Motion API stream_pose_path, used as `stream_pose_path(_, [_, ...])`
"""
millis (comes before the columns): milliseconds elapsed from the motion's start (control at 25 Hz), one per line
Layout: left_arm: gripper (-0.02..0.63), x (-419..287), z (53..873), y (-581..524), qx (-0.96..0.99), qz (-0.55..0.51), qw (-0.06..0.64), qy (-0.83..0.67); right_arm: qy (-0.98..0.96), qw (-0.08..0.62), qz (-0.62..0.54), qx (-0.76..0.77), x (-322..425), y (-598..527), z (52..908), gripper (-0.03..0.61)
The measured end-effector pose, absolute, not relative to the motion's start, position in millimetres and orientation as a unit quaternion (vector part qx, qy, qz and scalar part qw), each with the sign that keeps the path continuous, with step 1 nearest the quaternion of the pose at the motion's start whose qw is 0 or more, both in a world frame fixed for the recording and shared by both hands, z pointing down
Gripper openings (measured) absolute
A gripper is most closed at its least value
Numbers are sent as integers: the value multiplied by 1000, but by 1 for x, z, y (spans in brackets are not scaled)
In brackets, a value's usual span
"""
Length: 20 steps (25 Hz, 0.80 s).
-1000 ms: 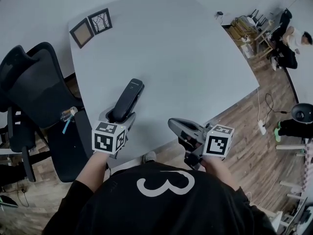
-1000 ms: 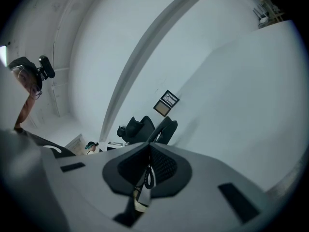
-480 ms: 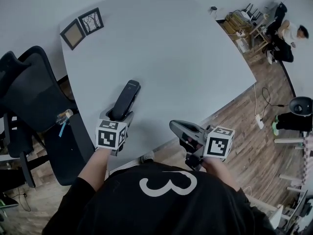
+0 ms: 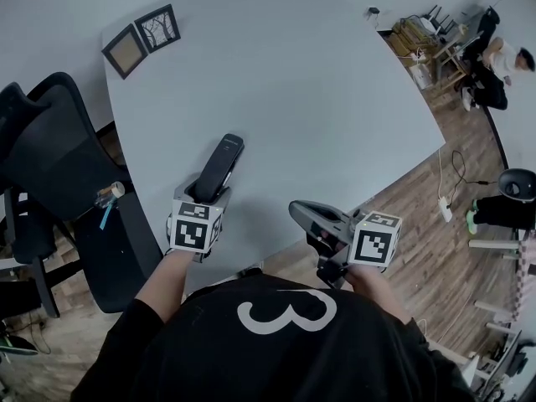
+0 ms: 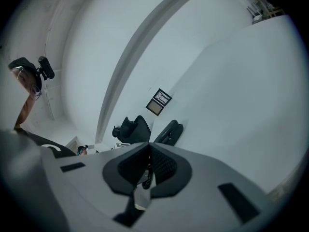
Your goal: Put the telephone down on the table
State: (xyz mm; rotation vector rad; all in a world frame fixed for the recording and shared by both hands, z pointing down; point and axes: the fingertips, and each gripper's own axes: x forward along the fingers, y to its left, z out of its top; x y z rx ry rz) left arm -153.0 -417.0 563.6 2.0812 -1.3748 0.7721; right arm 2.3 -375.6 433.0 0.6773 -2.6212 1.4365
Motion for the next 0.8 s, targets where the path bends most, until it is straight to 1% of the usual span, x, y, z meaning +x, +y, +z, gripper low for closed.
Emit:
stream_pose_path(360, [290,-154,568,-419,769,305,245,-505,-851,40,476,217,-3,-386,439,8])
stream_pose_path(560, [291,-151,568,-418,770,316,218,-510,-851,39,477,216,-2,-387,438,8])
stream_pose_path(800, [291,-152,574,-414,765,325,212,-514,-854,40,471,217,-2,-383,440,8])
